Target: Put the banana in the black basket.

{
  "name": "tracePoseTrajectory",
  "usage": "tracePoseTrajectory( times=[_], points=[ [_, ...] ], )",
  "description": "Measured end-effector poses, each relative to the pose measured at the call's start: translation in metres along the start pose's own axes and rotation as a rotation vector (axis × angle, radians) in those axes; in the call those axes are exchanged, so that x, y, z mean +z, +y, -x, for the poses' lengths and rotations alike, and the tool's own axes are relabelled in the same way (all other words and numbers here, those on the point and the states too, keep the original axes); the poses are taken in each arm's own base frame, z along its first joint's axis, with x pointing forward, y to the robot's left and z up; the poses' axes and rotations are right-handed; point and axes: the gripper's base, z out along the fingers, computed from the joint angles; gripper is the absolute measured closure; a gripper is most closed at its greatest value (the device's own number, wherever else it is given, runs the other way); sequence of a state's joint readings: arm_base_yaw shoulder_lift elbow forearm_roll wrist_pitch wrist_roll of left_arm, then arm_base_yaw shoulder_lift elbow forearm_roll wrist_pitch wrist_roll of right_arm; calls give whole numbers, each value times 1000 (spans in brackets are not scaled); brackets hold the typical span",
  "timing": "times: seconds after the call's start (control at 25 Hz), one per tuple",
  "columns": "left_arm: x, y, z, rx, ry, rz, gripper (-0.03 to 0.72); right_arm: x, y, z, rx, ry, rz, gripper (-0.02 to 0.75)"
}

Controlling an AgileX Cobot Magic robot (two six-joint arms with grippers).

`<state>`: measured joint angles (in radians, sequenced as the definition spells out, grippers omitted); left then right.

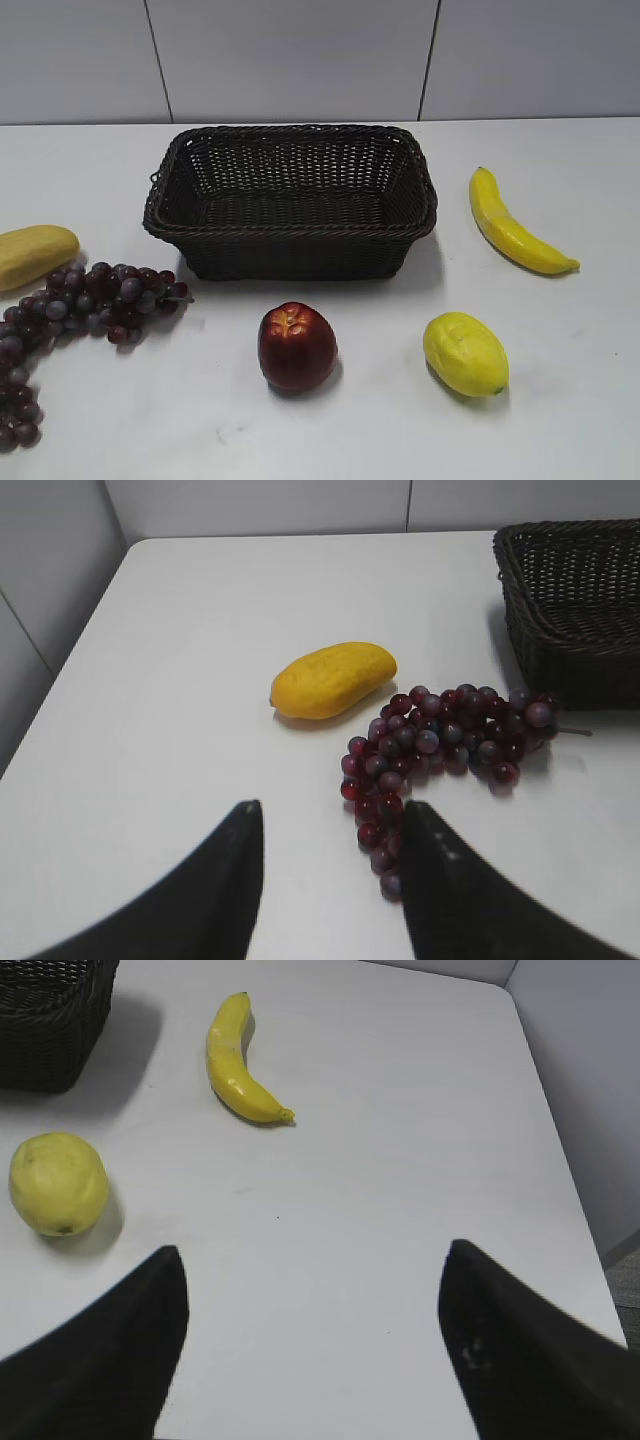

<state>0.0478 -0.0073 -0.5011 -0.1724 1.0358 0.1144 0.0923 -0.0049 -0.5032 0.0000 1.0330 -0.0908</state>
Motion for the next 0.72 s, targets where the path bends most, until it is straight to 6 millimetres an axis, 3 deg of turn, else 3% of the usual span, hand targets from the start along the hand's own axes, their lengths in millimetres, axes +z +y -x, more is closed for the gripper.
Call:
tracePoseTrajectory(
  times=[0.72],
  points=[
    [0,0,0,0,0,0,251,3,0,3,-1,18,2,146]
  ],
)
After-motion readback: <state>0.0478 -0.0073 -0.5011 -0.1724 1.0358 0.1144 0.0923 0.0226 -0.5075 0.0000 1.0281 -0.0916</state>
